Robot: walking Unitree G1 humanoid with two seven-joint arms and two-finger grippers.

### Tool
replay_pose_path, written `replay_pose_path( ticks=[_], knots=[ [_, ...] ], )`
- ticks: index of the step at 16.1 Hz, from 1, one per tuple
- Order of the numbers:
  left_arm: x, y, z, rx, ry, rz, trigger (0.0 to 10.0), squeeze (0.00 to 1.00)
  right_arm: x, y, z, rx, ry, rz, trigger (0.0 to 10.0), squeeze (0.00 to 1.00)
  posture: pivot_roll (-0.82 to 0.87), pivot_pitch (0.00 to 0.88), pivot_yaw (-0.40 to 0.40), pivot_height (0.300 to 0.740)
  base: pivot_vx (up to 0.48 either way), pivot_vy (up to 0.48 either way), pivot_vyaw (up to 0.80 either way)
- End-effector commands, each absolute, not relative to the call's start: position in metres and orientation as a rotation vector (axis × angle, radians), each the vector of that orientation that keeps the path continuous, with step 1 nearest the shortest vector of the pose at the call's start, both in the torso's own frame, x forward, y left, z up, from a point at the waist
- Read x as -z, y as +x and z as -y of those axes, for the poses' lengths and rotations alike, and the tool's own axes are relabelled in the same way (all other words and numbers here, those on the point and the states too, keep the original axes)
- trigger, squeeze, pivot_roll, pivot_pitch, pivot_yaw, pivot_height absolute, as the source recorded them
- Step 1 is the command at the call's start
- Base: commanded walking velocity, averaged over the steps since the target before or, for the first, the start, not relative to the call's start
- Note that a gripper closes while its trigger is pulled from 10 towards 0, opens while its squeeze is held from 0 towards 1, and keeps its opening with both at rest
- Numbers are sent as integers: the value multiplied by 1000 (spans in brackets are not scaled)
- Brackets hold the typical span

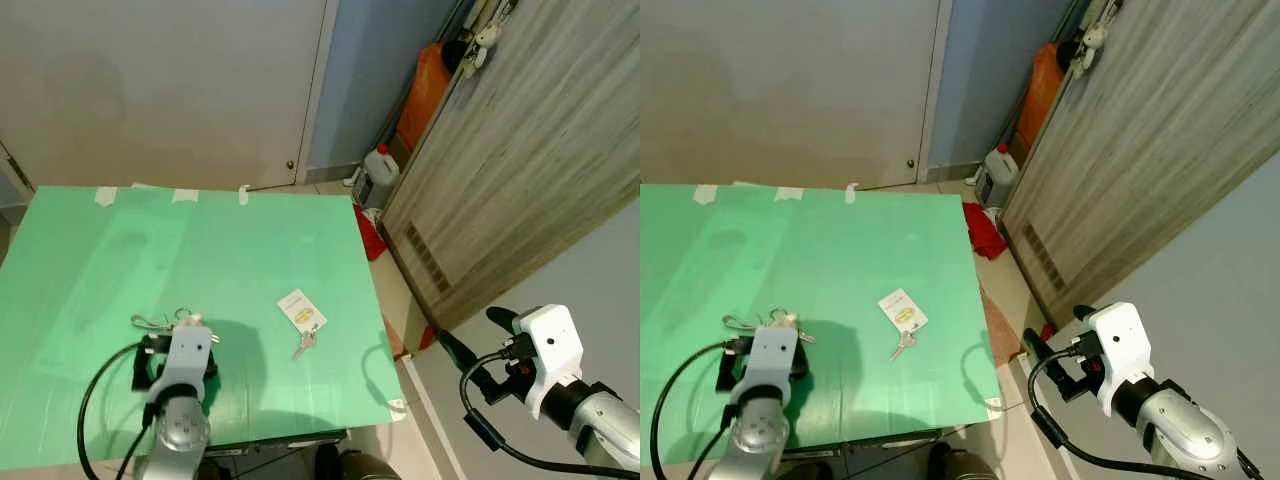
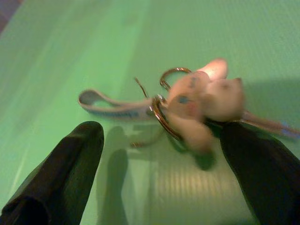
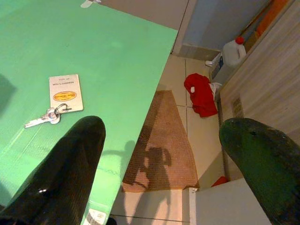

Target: Hang keys on a hook

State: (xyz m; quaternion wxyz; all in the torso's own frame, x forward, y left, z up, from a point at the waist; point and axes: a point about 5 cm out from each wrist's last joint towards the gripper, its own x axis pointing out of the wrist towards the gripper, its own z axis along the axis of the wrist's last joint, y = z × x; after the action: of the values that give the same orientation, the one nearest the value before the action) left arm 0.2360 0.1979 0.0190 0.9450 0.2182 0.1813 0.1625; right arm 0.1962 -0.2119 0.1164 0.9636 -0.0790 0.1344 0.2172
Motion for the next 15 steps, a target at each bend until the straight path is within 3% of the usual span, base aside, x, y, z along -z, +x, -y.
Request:
replay_pose_path(
  ticks=[1, 10, 15],
  knots=[
    [-19, 237, -197, -344, 443, -365, 10000, 0, -118, 195, 218, -416, -179, -271, 10000, 0, -214, 163, -170, 740, 0, 0, 0],
    [-34, 261, -202, -340, 464, -254, 10000, 0, -113, 194, 217, -409, -179, -277, 10000, 0, -221, 170, -162, 740, 0, 0, 0],
    [-21, 278, -217, -312, 494, -316, 10000, 0, -114, 195, 214, -409, -182, -275, 10000, 0, -235, 170, -159, 740, 0, 0, 0]
  ],
)
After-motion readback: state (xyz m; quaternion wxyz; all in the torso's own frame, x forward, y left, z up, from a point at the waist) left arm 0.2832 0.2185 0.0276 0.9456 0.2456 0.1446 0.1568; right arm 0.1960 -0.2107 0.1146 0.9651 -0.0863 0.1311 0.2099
